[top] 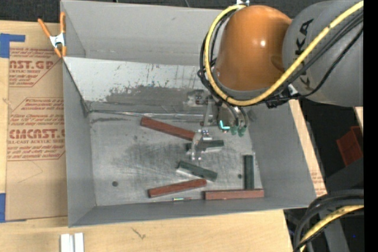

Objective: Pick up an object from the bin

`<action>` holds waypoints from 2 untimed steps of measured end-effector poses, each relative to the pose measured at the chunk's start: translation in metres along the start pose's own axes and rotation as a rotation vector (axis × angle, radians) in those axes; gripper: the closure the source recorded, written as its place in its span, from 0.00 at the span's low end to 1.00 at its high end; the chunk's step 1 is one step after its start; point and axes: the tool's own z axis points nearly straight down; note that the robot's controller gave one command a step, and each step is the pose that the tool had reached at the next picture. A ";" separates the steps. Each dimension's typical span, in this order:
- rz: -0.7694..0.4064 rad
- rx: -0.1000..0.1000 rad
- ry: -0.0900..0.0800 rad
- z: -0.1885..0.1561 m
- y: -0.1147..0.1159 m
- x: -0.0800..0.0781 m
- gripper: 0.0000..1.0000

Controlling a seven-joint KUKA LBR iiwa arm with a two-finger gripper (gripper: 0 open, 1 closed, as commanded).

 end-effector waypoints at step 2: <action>-0.028 -0.001 -0.013 0.053 -0.007 0.002 0.00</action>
Offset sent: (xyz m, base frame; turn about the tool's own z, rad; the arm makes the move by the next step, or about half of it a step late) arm -0.0118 -0.0189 -0.1404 -0.0677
